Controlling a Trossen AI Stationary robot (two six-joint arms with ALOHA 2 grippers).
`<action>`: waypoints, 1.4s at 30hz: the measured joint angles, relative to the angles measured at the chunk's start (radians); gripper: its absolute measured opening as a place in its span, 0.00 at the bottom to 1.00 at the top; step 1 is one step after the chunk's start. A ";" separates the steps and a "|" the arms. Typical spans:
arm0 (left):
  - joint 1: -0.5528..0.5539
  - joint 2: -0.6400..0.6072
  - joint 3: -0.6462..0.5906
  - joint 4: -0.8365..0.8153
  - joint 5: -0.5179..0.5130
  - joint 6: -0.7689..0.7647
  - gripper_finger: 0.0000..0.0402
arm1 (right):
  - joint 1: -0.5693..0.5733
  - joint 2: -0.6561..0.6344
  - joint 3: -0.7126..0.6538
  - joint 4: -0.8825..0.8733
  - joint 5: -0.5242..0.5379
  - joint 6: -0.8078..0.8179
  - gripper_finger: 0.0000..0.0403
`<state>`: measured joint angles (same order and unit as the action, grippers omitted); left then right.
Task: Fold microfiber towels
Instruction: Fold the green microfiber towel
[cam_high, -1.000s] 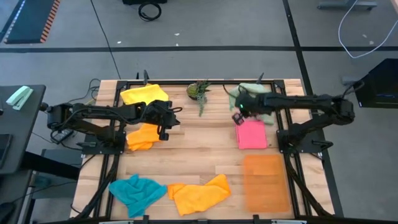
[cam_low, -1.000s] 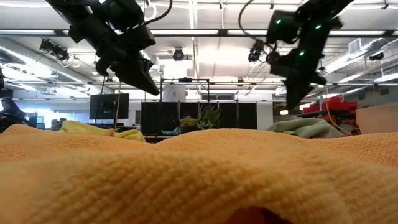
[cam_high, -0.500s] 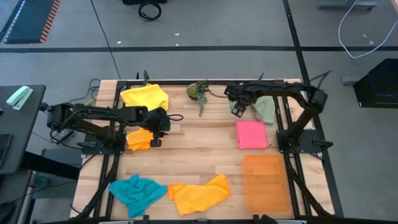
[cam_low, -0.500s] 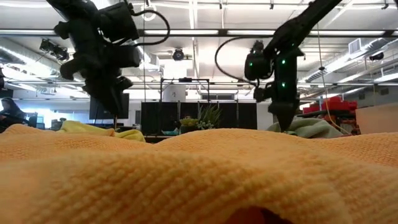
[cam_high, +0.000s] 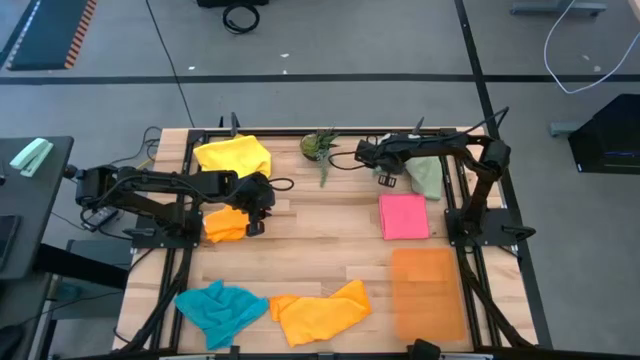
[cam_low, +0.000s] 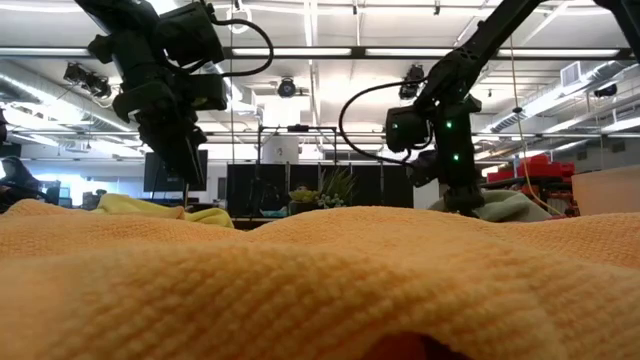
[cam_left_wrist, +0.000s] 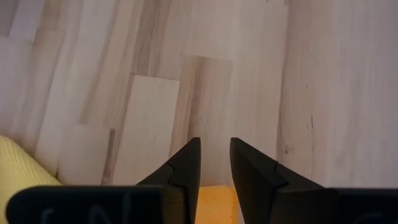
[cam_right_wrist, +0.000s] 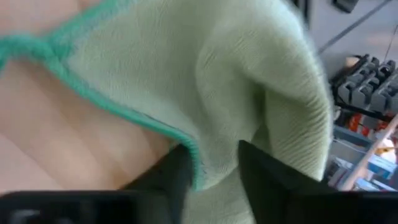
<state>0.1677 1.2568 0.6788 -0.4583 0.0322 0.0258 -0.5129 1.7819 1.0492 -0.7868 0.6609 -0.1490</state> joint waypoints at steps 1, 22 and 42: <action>0.000 0.000 0.000 -0.003 0.000 0.012 0.24 | 0.001 -0.010 0.000 0.009 -0.007 0.004 0.23; -0.113 -0.432 0.000 0.111 -0.010 0.084 0.02 | 0.444 -0.380 0.620 -0.053 -0.074 0.253 0.01; -0.305 -0.357 0.001 0.096 -0.009 0.007 0.05 | 0.594 -0.138 0.132 -0.013 -0.426 0.855 0.00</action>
<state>-0.1377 0.8997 0.6800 -0.3625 0.0231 0.0332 0.0815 1.6442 1.1815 -0.7994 0.2345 0.7055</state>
